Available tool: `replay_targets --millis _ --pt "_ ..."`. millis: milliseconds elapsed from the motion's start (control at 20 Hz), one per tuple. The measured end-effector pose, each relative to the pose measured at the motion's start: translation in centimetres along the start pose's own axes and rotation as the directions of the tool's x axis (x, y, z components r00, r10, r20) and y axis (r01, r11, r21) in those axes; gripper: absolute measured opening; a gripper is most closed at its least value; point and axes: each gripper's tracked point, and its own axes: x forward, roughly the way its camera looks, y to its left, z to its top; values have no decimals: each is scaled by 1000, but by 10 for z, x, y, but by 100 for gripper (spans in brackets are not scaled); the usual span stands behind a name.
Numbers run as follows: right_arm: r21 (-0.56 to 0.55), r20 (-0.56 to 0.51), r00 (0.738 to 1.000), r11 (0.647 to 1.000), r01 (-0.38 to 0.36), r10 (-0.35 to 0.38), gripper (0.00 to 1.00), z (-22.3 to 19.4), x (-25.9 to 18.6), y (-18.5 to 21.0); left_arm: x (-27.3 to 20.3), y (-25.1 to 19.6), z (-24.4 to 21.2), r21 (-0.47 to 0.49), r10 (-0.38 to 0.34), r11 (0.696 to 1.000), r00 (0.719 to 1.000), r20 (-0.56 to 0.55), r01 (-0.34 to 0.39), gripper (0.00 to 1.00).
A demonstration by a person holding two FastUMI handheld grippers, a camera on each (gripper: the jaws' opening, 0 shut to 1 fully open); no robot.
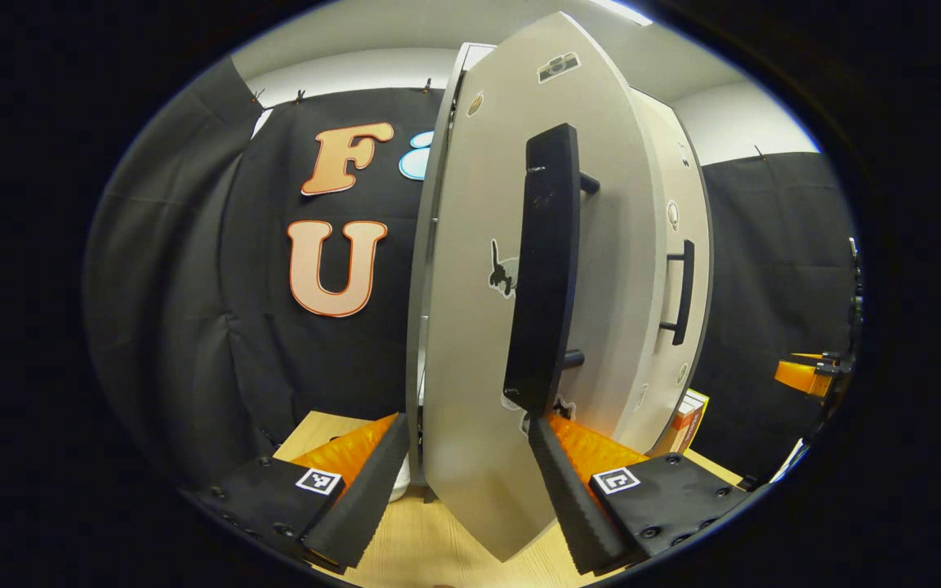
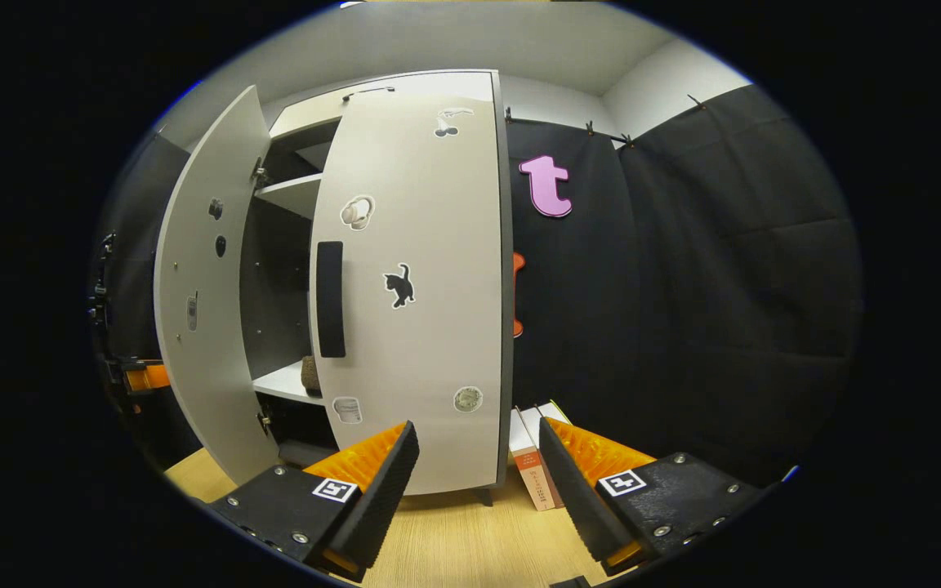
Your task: Grab one shoe with the right hand and put it into the shoe cabinet, grab the other shoe with the left hand and put it into the shoe cabinet; then close the right door with the right hand and the left door with the left hand.
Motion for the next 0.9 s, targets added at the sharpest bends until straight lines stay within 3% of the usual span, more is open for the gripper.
replay_targets --millis 100,250,400,450,500,650,900 --pt "2 -5 1000 1000 -1 1 92 -1 1 -3 5 -3 -3 -7 6 1000 1000 -2 -6 99" --pt "3 -9 1000 1000 -2 2 92 -4 5 -11 15 -11 -5 -14 6 1000 1000 -5 -6 93" --pt "3 -8 1000 1000 4 -4 92 -4 9 -21 27 -24 -7 -24 -15 1000 1000 -7 14 93" --pt "4 -7 1000 1000 7 -7 92 -4 11 -24 34 -30 -7 -21 -20 1000 1000 -8 20 99" --pt "5 -6 1000 1000 11 -11 92 -4 13 -28 43 -36 -7 -14 -24 1000 1000 -12 24 99" --pt "10 -6 1000 1000 22 -22 92 -4 17 -42 65 -50 -16 11 -15 1000 999 -32 15 95" --pt "15 -2 999 999 48 -48 92 -4 23 -62 96 -62 -24 25 17 1000 999 -44 -16 97"
